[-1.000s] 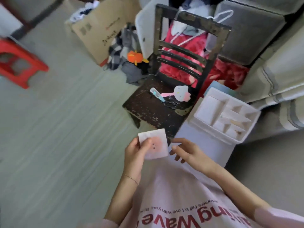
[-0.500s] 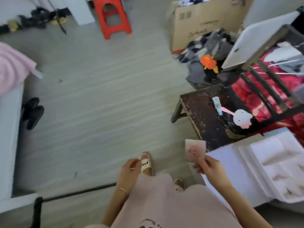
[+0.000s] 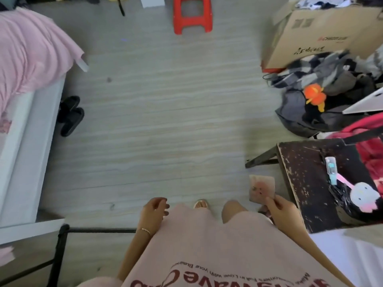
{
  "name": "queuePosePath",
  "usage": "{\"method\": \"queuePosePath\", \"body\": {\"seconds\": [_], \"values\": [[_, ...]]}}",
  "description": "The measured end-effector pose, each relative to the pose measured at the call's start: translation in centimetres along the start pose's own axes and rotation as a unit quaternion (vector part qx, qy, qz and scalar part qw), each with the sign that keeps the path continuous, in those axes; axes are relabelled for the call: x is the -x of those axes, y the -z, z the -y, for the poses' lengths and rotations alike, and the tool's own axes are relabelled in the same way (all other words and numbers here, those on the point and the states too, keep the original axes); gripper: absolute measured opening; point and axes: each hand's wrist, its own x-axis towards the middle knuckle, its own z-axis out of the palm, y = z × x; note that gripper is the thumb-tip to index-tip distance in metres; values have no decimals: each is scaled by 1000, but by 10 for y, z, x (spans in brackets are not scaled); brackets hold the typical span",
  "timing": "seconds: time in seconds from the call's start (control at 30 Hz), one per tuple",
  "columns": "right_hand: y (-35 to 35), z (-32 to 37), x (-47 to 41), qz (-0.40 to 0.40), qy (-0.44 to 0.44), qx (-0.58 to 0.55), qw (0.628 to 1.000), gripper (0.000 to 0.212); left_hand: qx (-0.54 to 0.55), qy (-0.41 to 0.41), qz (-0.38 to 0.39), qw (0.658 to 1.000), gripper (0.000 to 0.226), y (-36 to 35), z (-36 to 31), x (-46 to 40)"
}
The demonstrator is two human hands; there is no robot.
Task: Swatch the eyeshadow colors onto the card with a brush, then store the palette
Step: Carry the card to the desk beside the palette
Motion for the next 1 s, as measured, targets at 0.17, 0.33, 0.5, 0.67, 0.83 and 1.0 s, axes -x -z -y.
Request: {"method": "queuePosePath", "body": {"seconds": [0.17,0.33,0.5,0.67,0.83,1.0], "values": [[-9,49,-38,26,9,9,1000,27,-1,-7,20,1000,12,3,-43,-39],[-2,87,-96,47,-2,24,999,26,-12,16,32,999,12,3,-86,-82],[11,144,-169,70,24,46,996,25,-8,35,2,999,13,12,-139,-126],[13,221,-241,96,62,48,992,26,24,8,-27,999,13,27,-203,-167],[-3,296,-292,123,94,69,985,26,59,17,-57,996,15,48,-236,-204],[-34,358,-325,145,110,95,979,24,87,56,-85,991,15,82,-247,-248]]}}
